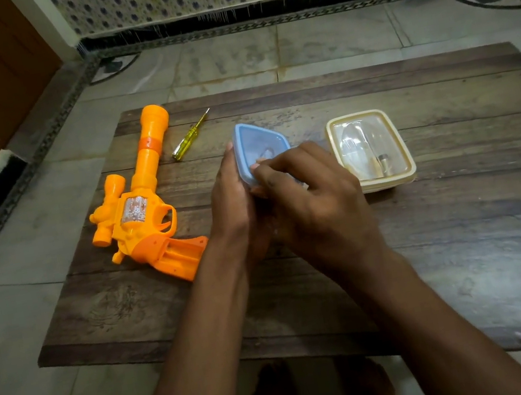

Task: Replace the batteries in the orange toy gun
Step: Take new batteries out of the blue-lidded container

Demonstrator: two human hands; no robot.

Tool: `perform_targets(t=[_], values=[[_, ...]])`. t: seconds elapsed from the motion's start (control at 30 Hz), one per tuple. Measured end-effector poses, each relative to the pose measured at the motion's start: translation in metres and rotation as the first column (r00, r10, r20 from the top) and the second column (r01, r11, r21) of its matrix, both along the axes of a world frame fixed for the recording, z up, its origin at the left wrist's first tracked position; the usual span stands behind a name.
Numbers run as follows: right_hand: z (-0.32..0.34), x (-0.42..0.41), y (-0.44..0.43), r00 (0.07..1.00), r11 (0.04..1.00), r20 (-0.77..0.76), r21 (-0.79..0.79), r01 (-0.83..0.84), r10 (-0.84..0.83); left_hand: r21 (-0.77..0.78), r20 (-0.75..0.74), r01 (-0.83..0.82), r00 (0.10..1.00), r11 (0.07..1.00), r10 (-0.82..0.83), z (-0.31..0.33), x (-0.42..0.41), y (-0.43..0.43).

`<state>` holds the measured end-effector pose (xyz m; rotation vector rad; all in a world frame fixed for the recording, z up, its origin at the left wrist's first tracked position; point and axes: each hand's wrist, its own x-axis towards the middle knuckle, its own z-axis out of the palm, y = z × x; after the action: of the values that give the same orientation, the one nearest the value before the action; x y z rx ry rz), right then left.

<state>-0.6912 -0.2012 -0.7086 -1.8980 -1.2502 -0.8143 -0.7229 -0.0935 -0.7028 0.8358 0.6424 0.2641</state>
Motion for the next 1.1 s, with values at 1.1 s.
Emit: perform_targets(t=[1.1], values=[[0.002, -0.009, 0.016, 0.945, 0.968, -0.326, 0.219, 0.119, -0.043, 0.209, 0.058, -0.146, 0.989, 0.967, 0.136, -0.009, 0.009, 0.000]])
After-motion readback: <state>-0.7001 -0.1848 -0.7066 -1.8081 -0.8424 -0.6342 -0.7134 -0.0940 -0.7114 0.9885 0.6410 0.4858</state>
